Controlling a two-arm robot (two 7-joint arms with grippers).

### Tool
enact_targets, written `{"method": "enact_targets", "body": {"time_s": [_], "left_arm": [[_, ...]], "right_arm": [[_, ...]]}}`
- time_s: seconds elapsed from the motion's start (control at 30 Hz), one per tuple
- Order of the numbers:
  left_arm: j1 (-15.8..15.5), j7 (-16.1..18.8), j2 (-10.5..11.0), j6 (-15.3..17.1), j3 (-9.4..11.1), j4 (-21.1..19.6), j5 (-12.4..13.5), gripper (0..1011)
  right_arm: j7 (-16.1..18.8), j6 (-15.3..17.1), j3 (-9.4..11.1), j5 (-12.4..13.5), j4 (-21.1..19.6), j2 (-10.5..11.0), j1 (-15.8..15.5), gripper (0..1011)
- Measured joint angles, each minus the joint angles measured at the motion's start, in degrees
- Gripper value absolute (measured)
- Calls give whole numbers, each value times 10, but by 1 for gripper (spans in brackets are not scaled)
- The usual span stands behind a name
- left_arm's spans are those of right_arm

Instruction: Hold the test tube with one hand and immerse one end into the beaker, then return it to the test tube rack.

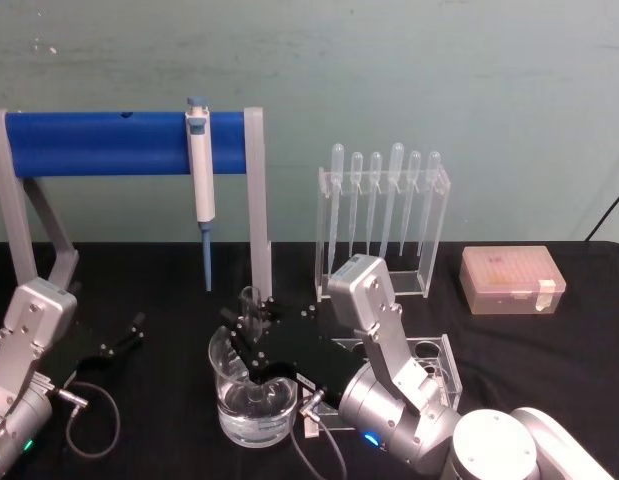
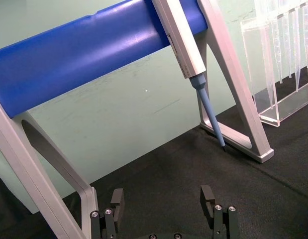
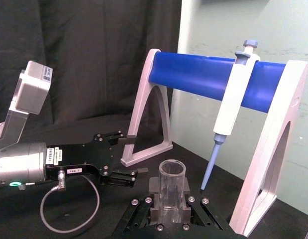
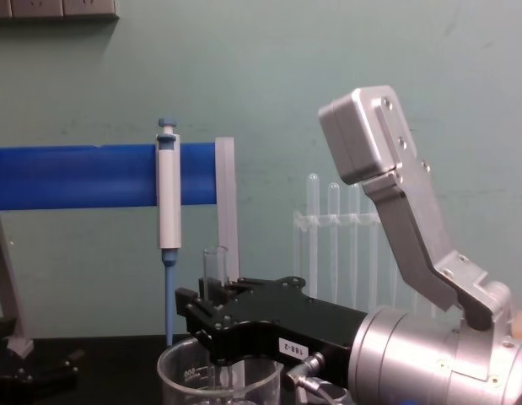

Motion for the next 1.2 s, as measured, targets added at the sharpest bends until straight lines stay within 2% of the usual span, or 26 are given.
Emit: {"method": "enact_targets", "body": {"time_s": [1.2], "left_arm": [[0, 0, 0, 0, 0, 0, 0, 1000]], "right_arm": [[0, 0, 0, 0, 0, 0, 0, 224]]}}
